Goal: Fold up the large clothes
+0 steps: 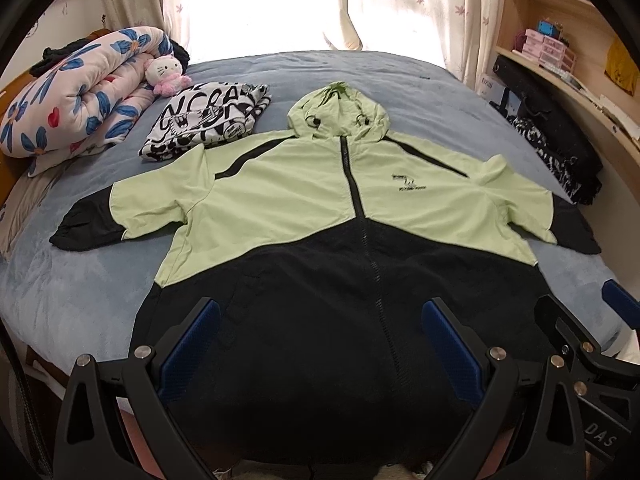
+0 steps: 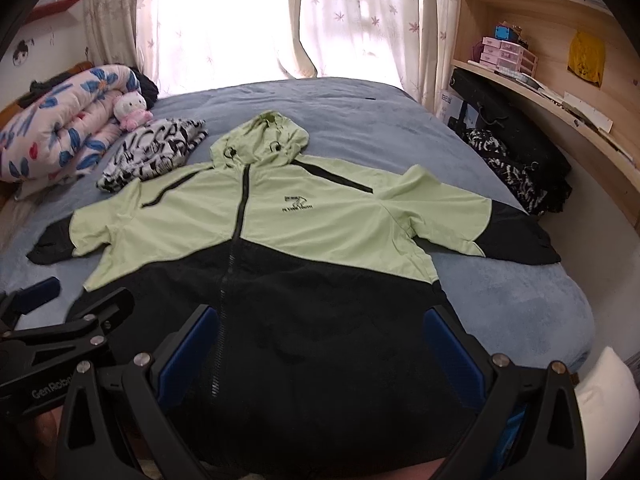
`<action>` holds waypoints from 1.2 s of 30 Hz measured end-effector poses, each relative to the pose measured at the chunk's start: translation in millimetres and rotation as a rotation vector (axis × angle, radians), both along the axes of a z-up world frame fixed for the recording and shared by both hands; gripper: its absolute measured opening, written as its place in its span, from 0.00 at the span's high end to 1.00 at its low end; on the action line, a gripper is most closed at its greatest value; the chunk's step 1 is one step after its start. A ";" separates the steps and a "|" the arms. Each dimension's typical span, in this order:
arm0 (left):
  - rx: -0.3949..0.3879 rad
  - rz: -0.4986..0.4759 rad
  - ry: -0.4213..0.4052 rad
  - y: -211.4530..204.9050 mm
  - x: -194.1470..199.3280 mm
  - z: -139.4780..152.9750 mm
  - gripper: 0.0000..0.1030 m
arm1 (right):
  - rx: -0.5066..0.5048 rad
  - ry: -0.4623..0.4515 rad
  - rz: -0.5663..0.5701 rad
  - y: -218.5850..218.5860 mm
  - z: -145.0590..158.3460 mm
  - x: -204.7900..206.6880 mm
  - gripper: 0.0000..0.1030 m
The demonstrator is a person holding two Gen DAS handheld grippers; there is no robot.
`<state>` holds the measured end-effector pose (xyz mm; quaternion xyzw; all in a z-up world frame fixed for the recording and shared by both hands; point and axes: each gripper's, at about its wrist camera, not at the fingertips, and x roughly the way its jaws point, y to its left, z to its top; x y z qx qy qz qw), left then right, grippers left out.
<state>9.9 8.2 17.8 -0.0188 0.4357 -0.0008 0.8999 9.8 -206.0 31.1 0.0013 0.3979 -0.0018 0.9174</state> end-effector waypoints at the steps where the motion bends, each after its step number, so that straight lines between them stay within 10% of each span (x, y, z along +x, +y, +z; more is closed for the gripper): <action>1: 0.002 -0.001 -0.002 -1.9 0.9 1.8 0.03 | 0.018 -0.004 0.009 -1.9 2.7 0.5 0.00; 10: -0.041 -0.034 0.011 -17.6 19.8 22.8 0.03 | 0.066 -0.014 0.066 -18.6 35.2 16.0 0.00; 24: 0.013 -0.114 -0.182 -80.7 65.3 85.5 0.06 | 0.048 -0.124 -0.008 -95.7 108.3 55.8 0.00; 36: -0.013 -0.255 -0.330 -164.2 135.5 89.9 0.06 | 0.050 0.012 -0.205 -230.0 75.8 131.4 0.00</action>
